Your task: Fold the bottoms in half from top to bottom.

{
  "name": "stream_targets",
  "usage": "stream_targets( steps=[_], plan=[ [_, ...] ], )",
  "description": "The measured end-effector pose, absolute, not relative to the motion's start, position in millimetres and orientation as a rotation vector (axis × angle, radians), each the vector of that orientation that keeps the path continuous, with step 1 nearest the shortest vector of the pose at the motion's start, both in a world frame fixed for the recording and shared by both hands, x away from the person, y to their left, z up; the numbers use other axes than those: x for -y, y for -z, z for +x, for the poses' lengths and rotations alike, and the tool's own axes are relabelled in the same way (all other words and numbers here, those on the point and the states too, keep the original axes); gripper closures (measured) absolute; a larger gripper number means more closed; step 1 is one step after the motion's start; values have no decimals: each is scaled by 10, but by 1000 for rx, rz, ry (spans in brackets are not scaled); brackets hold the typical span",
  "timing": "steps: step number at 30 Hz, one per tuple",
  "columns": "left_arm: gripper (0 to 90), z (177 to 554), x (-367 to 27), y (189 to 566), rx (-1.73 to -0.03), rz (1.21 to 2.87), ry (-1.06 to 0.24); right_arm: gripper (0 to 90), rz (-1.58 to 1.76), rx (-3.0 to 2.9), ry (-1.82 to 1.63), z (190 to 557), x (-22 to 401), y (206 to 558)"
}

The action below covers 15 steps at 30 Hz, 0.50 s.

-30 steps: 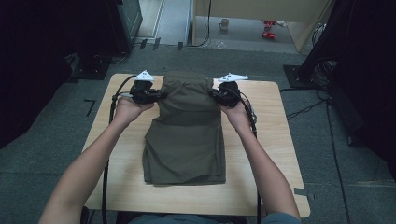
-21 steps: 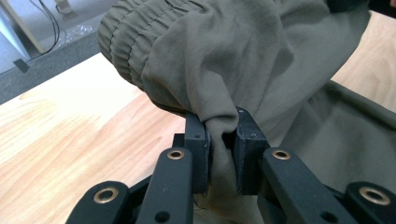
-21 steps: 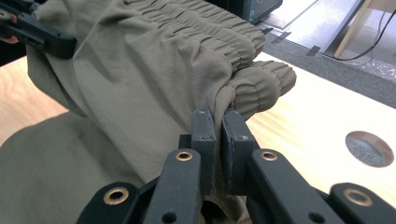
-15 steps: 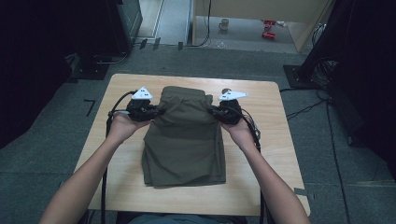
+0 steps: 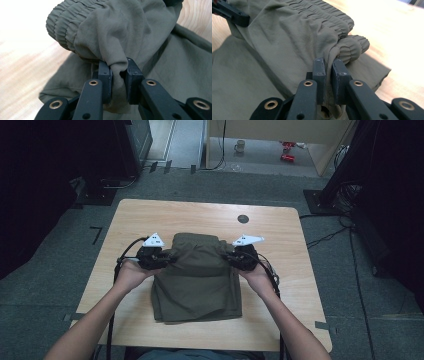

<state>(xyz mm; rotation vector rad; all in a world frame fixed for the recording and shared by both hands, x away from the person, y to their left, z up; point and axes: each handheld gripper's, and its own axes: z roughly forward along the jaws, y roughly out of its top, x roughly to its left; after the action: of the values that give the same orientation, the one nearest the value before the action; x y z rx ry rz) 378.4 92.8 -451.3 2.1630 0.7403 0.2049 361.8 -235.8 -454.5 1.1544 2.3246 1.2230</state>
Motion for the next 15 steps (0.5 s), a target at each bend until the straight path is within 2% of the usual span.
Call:
stream_targets(
  steps=[15],
  plan=[
    [778, 3723, -932, 4811, -787, 2217, -98, 803, 1202, -2432, -1138, 3537, 2308, 4829]
  ],
)
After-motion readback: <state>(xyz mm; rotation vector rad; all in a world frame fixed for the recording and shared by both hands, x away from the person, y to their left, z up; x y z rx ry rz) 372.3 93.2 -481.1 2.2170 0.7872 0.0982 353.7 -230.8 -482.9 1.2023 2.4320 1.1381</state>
